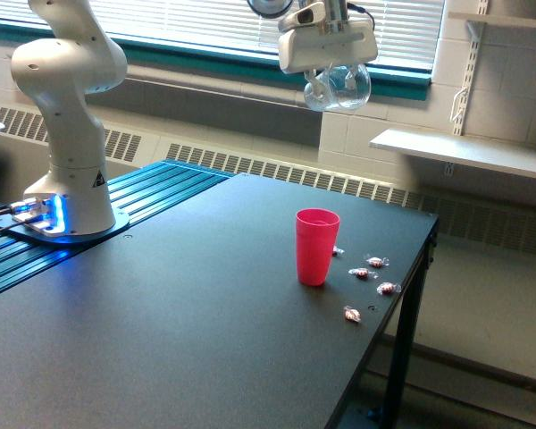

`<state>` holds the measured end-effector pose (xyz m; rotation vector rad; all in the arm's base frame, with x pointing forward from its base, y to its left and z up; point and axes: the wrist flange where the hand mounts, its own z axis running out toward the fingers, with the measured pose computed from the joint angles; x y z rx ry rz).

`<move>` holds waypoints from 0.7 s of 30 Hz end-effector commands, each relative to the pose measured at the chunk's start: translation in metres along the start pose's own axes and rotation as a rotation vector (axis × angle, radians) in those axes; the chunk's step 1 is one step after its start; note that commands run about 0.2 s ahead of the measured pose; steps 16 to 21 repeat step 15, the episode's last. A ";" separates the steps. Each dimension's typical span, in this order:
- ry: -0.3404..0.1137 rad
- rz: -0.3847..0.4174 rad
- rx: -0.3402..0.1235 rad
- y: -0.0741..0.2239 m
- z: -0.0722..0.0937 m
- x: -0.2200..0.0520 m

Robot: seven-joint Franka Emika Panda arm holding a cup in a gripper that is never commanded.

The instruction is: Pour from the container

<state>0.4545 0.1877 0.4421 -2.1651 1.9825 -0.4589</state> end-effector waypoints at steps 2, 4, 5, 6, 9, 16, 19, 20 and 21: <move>0.039 0.068 0.024 0.006 0.006 0.007; 0.010 0.083 0.043 0.004 0.005 0.008; -0.002 0.093 0.033 0.006 0.009 0.009; 0.000 0.099 0.016 0.008 0.011 0.011; -0.008 0.120 -0.005 0.012 0.015 0.012; -0.004 0.117 -0.001 0.013 0.015 0.011; -0.004 0.117 -0.001 0.013 0.015 0.011; -0.004 0.117 -0.001 0.013 0.015 0.011; -0.004 0.117 -0.001 0.013 0.015 0.011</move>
